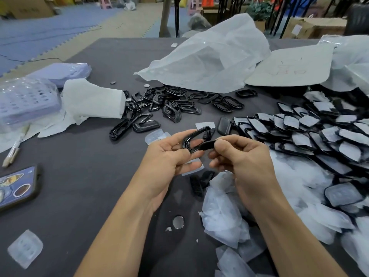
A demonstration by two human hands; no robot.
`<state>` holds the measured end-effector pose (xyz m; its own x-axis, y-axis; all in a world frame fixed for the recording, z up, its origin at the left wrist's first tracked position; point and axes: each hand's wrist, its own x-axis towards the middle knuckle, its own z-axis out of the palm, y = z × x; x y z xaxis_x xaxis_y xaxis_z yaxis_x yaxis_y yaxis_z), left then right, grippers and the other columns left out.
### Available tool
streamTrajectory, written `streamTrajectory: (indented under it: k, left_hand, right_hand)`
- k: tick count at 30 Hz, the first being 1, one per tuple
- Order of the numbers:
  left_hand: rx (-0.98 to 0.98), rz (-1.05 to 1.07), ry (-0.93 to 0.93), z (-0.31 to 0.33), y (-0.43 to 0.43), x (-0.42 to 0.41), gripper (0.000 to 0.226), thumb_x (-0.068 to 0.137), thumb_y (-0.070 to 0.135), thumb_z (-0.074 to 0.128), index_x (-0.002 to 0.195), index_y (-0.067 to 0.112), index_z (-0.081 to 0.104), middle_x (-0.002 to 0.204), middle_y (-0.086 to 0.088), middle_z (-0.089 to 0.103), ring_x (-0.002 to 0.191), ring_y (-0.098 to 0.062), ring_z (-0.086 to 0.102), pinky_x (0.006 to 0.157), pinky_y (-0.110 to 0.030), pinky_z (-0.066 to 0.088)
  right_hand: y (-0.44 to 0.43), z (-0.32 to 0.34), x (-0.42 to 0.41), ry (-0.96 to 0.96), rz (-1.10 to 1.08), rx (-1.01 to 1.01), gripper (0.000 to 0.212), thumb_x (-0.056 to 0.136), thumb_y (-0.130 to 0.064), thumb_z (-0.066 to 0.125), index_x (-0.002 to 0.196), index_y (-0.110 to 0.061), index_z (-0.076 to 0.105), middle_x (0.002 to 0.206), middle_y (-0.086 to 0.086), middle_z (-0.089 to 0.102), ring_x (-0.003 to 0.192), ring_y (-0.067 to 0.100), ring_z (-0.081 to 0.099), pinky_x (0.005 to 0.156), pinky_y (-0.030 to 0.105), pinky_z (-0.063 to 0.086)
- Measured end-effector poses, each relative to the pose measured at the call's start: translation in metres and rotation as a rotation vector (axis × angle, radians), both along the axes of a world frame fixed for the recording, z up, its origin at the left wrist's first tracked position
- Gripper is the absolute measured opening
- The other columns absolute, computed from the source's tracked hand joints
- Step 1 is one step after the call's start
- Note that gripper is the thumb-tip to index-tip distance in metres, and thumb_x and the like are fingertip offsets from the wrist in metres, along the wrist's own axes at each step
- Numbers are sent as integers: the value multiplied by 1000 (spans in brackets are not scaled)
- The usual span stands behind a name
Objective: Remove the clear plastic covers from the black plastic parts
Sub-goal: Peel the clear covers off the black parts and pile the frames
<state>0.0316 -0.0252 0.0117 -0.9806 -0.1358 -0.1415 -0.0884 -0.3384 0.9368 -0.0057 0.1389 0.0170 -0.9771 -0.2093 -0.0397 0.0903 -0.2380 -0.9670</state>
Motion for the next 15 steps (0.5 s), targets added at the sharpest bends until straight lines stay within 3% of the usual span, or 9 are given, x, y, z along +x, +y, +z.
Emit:
streamTrajectory:
  k: [4,8,15]
  left_hand:
    - [-19,-16,6,2,1,2,50,97,-15,47,110,23,77,109,-8,80,104,-25,77,75,-28,64]
    - [-30,-51,2,3,0,3,46,98,-14,47,119,17,74,114,-8,79,105,-25,76,75,-27,63]
    - [-33,-72,-18,3,0,5,44,98,-14,49,119,14,74,100,-16,72,103,-27,77,72,-26,63]
  right_hand:
    - [-3,-5,1,83,-68,100,18,90,-4,75,72,-9,77,57,8,65,43,10,50,44,18,41]
    - [-4,-9,0,98,-132,128,14,83,-11,83,71,-12,77,58,8,67,43,9,52,45,19,41]
    - [-8,-13,2,164,-246,283,12,80,-19,87,72,-19,78,61,3,72,48,11,61,53,29,46]
